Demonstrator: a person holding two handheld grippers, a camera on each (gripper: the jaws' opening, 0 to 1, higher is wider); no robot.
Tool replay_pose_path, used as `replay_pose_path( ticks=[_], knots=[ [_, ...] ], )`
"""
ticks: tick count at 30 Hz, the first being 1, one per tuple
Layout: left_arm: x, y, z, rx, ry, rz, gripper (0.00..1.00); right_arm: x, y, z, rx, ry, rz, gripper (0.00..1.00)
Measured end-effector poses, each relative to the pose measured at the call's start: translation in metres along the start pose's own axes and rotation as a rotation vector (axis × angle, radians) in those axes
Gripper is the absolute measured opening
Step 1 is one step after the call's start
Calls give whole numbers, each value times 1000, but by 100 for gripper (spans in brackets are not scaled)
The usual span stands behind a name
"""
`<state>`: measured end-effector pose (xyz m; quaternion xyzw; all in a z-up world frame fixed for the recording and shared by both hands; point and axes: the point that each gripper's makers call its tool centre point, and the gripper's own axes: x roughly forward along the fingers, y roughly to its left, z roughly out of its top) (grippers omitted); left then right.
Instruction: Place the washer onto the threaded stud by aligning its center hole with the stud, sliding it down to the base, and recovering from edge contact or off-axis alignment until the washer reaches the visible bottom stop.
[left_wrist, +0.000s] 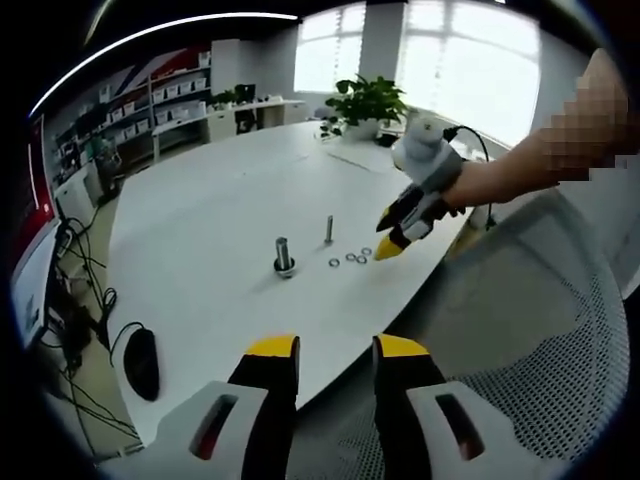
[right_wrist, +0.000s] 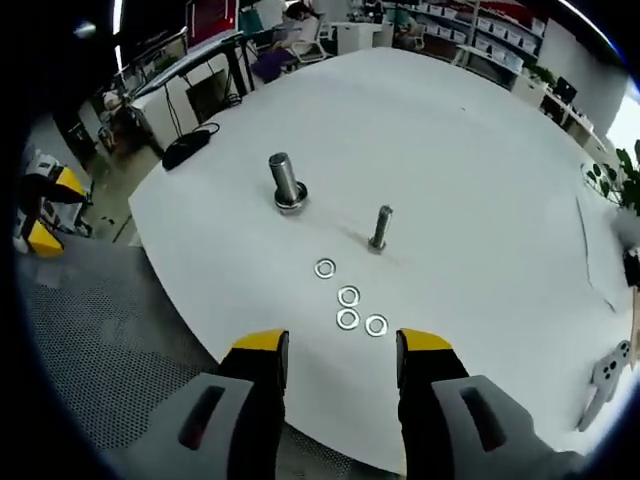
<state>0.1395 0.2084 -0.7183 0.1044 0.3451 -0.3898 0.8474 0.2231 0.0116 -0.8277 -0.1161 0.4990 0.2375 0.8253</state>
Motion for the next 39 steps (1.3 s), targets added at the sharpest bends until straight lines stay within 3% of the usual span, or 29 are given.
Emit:
replay_pose_path(
  ticks=[7,12,27,34,39],
  knots=[
    [0,1,-1,0,4,2,26,11,-3,-11,40,35,-2,45],
    [1,0,-2,5,10,-1,26,12,-6,-16,2,68,-14,44],
    [1,0,-4,5,17,-4,25,20,-10,-23,0,120,-22,36],
    [1,1,-4,5,19,-2,25,26,-9,-11,21,74,-18,34],
    [1,0,-4,6,23,-2,25,29,-5,-16,12,95,-16,34]
  ],
)
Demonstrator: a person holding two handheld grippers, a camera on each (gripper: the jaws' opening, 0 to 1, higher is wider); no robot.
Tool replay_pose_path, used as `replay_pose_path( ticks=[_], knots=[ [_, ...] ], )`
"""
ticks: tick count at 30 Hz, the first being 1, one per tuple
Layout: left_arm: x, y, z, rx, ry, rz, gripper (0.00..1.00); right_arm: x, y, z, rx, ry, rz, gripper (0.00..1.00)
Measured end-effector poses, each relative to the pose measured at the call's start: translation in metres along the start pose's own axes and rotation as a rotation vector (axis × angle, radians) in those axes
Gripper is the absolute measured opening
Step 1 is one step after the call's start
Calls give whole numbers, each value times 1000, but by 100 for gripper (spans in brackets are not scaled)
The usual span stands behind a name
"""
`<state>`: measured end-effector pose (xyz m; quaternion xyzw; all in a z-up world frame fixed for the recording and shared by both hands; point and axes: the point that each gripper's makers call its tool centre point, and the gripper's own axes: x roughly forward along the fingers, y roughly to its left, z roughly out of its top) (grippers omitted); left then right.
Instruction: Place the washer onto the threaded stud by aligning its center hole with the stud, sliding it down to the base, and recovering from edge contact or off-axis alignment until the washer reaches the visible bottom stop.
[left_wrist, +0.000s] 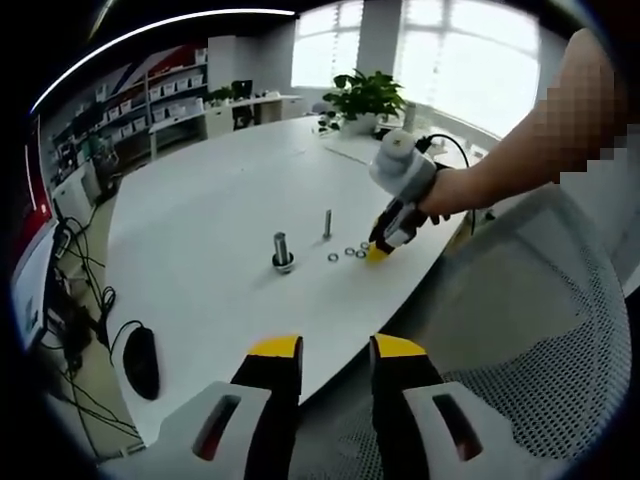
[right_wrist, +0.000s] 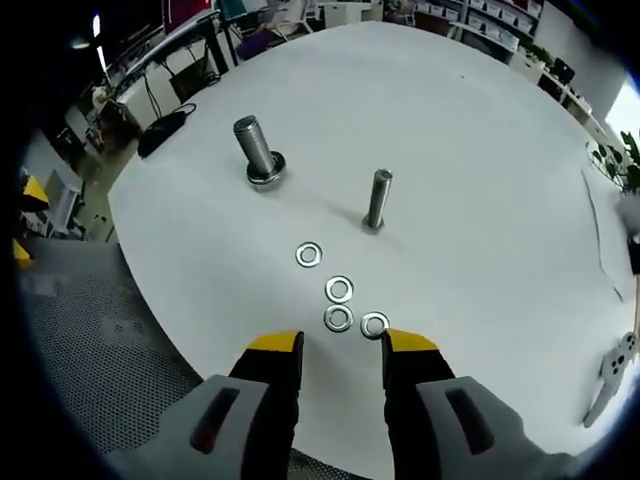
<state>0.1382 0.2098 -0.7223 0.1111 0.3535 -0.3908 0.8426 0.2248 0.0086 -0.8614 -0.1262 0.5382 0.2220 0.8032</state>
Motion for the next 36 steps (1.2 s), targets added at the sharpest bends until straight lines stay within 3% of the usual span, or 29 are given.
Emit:
replay_pose_path(
  ticks=[5,25,36],
  knots=[
    [0,0,1,2,-2,0,24,1,4,-4,-12,5,-6,32],
    [1,0,-1,8,12,-9,24,8,2,7,-53,13,-17,25],
    [1,2,-2,4,13,-10,23,12,2,10,-205,104,-17,22]
  ],
)
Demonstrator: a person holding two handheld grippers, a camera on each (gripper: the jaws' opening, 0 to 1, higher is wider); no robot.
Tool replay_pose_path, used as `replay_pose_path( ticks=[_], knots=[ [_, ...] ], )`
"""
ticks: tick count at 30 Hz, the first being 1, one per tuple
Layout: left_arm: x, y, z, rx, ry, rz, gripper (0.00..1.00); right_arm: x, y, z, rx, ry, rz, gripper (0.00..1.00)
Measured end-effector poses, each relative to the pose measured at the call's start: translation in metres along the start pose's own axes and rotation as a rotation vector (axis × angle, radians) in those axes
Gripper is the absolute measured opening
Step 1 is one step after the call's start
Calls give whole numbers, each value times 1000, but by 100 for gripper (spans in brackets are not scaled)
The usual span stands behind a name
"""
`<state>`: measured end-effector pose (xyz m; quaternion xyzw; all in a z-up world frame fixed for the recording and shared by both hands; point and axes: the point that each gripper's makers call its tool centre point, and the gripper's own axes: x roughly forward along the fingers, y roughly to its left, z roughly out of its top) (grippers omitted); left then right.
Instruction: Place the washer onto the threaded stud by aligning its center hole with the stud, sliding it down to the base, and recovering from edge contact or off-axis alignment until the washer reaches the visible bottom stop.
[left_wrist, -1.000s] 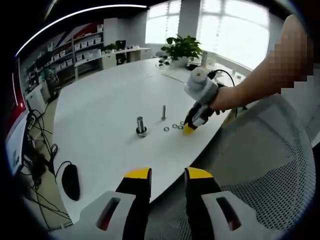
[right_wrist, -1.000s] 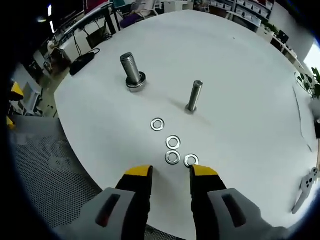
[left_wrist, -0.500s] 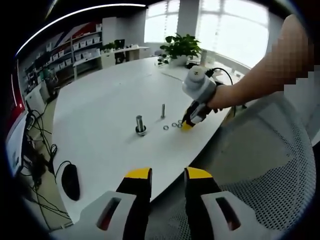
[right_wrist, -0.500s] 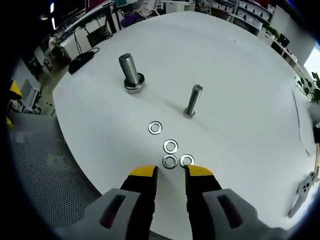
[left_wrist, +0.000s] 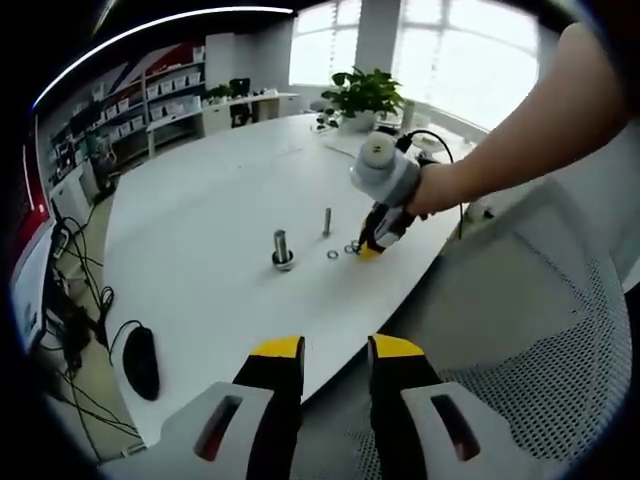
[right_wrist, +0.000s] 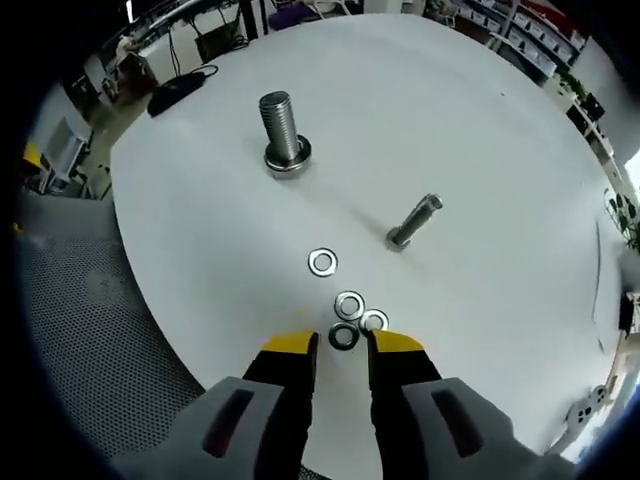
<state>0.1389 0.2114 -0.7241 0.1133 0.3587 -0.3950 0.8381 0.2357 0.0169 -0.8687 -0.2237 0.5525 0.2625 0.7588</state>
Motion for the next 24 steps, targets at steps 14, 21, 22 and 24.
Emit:
replay_pose_path(
  ticks=[14,21,22,24],
  knots=[
    [0,0,0,3,-1,1,23,0,1,-2,-108,83,18,23],
    [0,1,0,3,1,8,23,0,-1,-2,-95,91,6,23],
    [0,1,0,3,1,8,23,1,-1,-2,-92,92,6,23],
    [0,2,0,2,-1,9,22,0,0,-2,-92,99,7,23]
  ],
)
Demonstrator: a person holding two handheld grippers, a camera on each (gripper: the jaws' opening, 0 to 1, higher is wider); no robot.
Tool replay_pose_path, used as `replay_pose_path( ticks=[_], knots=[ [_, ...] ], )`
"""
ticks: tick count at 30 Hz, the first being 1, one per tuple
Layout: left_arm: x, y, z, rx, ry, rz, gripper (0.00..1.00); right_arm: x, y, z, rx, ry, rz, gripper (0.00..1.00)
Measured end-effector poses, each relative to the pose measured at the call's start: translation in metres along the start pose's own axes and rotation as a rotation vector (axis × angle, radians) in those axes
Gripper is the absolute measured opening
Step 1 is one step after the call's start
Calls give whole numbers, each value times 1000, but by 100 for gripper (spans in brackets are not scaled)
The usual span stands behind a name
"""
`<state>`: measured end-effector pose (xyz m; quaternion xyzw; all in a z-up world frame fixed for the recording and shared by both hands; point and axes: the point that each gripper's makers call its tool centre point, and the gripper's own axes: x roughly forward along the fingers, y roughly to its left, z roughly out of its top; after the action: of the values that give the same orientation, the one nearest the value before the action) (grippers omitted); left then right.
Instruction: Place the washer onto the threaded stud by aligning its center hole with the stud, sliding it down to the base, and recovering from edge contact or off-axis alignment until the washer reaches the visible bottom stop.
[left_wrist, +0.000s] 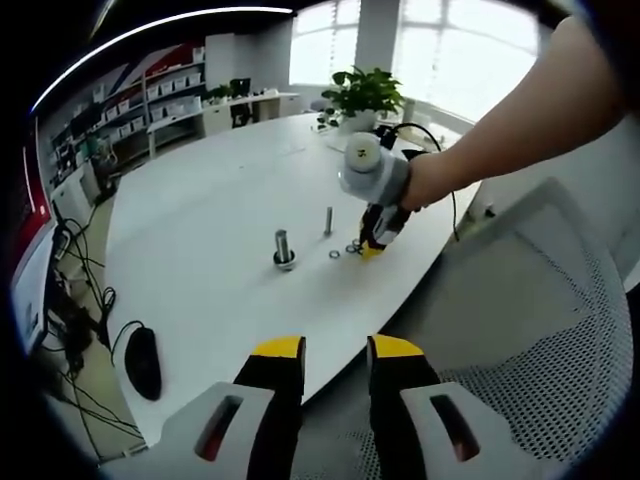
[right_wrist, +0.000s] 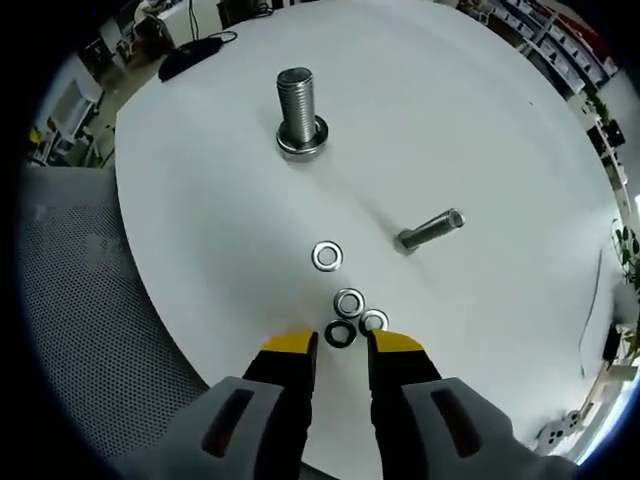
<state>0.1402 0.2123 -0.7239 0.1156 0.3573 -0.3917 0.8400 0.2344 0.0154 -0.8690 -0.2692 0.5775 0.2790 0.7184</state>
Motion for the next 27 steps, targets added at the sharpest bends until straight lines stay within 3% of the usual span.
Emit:
replay_pose_path(
  ticks=[27],
  knots=[
    [0,0,-1,2,4,0,22,0,2,0,-36,37,-29,17]
  ],
)
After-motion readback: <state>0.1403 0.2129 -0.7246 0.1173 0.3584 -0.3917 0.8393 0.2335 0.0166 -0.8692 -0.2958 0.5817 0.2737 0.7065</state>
